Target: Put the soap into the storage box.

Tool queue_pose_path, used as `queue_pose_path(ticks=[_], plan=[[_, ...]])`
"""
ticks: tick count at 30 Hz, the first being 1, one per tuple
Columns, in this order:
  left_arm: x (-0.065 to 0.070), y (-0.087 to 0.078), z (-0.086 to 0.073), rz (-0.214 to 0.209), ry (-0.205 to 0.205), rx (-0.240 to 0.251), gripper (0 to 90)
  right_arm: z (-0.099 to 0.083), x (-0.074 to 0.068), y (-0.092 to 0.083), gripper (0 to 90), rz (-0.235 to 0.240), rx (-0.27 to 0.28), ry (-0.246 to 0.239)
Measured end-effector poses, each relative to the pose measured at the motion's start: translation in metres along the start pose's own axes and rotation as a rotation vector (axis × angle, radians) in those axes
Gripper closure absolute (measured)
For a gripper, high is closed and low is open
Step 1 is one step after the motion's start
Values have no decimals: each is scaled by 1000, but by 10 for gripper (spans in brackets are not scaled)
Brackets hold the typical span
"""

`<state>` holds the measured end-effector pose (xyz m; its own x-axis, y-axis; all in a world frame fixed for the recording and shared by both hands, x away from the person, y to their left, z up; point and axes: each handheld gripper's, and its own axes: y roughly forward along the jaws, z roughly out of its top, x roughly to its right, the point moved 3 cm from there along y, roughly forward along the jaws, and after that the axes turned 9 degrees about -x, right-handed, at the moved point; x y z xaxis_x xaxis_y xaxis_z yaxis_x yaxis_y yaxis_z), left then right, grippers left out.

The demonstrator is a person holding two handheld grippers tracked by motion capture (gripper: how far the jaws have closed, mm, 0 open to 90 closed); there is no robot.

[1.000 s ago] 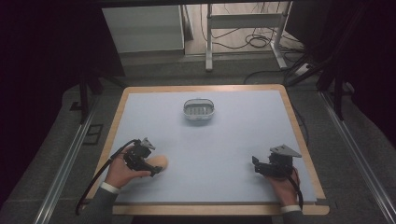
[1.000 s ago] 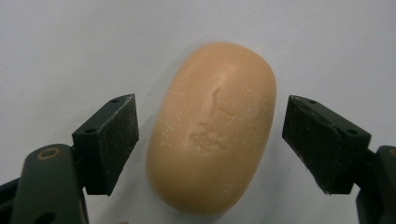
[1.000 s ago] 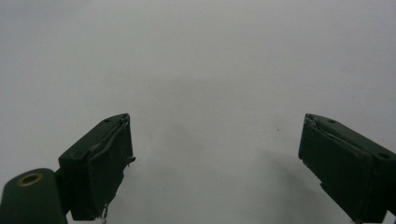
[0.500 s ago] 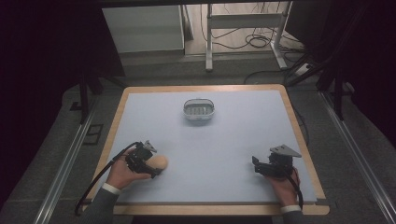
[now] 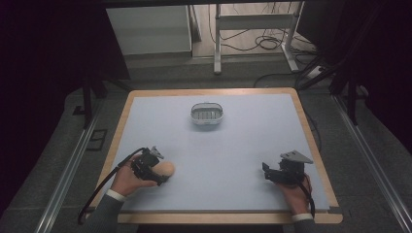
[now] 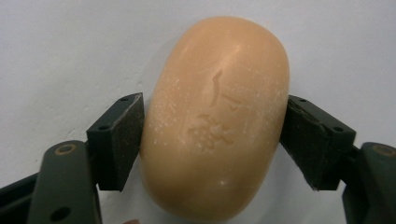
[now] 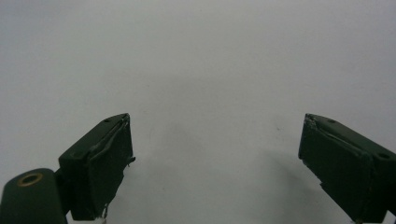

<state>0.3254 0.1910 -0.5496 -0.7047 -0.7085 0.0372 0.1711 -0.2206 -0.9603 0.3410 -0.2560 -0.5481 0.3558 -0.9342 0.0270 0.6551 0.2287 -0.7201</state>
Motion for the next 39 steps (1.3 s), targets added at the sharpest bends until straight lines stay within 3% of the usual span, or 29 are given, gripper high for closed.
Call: queue_pose_path(ticks=[8, 39], plan=[[-2, -1, 1, -3, -6, 7, 286, 0, 1, 0, 103, 5, -1, 6], [-4, -21, 15, -9, 8, 46, 298, 0, 1, 1, 102, -1, -4, 6]])
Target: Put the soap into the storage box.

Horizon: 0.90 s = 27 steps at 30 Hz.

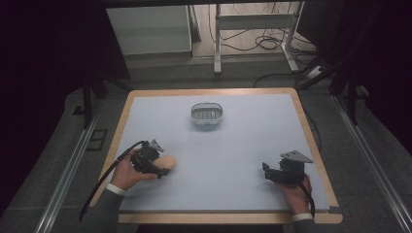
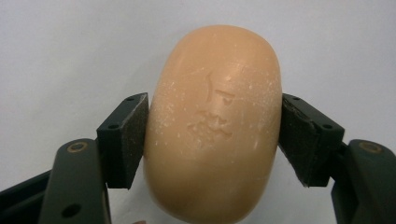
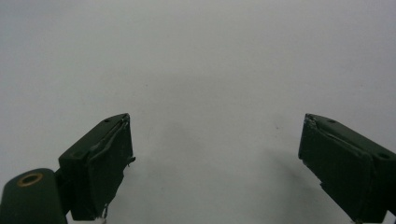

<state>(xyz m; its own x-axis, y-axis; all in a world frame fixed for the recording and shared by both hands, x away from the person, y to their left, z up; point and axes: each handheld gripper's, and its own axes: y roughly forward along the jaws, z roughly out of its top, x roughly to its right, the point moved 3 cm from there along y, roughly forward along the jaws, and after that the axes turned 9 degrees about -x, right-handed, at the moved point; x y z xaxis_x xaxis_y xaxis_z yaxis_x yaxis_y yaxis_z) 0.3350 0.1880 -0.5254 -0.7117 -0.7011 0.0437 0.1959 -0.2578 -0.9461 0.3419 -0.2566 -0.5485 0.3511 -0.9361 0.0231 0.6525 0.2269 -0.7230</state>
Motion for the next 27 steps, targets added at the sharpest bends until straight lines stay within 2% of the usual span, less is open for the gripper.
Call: queue_pose_path(ticks=[27], plan=[[-2, -2, 13, 3, 2, 17, 303, 0, 0, 0, 102, 0, -2, 0]])
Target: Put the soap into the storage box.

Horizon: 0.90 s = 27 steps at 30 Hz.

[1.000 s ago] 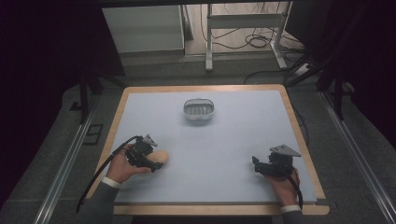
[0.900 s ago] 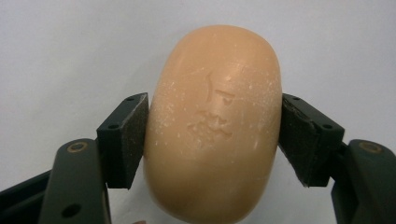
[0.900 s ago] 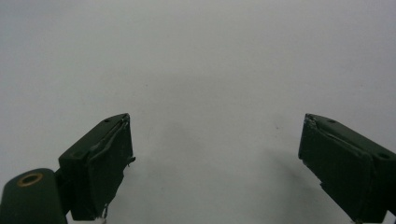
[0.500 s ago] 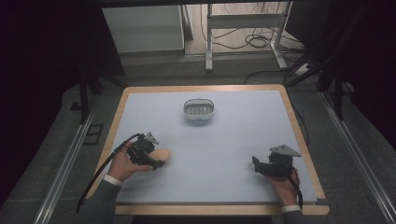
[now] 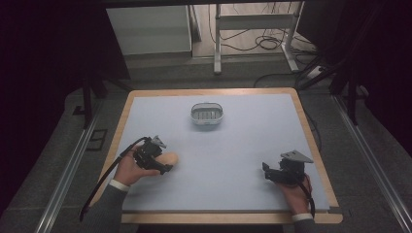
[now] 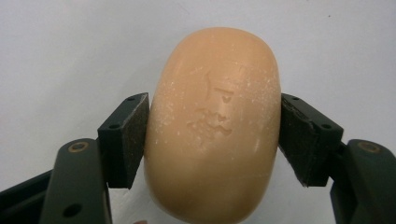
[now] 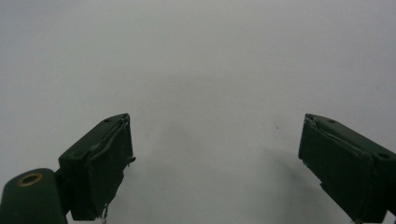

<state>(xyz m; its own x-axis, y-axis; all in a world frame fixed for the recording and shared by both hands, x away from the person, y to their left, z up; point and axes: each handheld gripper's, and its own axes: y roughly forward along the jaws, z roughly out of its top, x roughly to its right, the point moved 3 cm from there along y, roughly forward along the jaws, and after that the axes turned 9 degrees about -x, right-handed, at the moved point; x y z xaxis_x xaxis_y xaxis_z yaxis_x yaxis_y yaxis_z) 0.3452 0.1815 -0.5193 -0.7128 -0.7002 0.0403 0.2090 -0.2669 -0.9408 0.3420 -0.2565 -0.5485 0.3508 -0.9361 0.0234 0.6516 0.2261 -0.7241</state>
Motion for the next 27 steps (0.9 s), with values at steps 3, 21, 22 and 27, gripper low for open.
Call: queue_pose_path(ticks=[3, 21, 22, 27], plan=[[0, -1, 3, -1, 3, 4, 304, 0, 0, 0, 102, 0, 0, 1], [0, -1, 14, -5, 8, 17, 316, 0, 0, 0, 103, 1, -2, 1], [0, -2, 15, -3, 7, 17, 317, 0, 0, 0, 103, 1, -2, 1], [-1, -4, 17, -1, 9, 21, 320, 0, 0, 0, 102, 1, -2, 0]])
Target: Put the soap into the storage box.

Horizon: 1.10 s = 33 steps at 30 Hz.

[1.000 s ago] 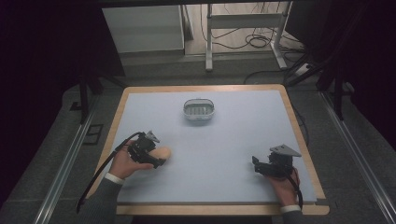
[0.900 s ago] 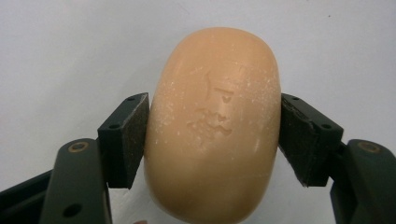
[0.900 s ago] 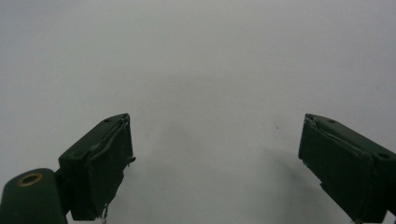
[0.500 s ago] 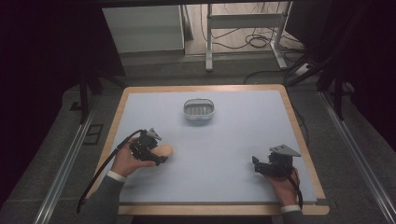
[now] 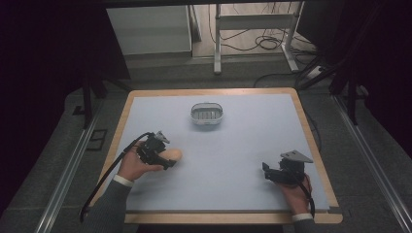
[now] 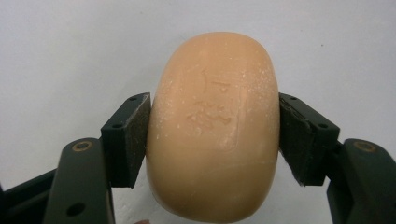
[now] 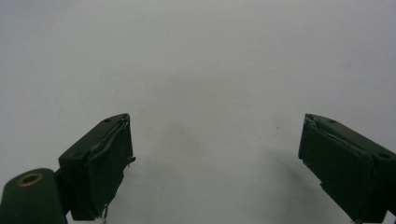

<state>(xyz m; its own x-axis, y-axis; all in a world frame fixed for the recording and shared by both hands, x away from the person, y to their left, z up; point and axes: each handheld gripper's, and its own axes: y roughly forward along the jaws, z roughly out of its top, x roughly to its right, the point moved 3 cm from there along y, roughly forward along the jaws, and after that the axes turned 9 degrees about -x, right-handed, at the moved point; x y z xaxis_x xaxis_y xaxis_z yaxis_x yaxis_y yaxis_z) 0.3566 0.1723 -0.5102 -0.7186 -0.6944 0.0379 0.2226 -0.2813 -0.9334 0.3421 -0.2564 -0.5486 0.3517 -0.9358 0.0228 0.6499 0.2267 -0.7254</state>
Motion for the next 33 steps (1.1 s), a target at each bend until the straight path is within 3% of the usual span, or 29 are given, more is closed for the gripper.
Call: queue_pose_path(ticks=[33], plan=[[-3, -2, 21, 6, 13, 24, 326, 0, 0, 0, 102, 0, -1, 4]])
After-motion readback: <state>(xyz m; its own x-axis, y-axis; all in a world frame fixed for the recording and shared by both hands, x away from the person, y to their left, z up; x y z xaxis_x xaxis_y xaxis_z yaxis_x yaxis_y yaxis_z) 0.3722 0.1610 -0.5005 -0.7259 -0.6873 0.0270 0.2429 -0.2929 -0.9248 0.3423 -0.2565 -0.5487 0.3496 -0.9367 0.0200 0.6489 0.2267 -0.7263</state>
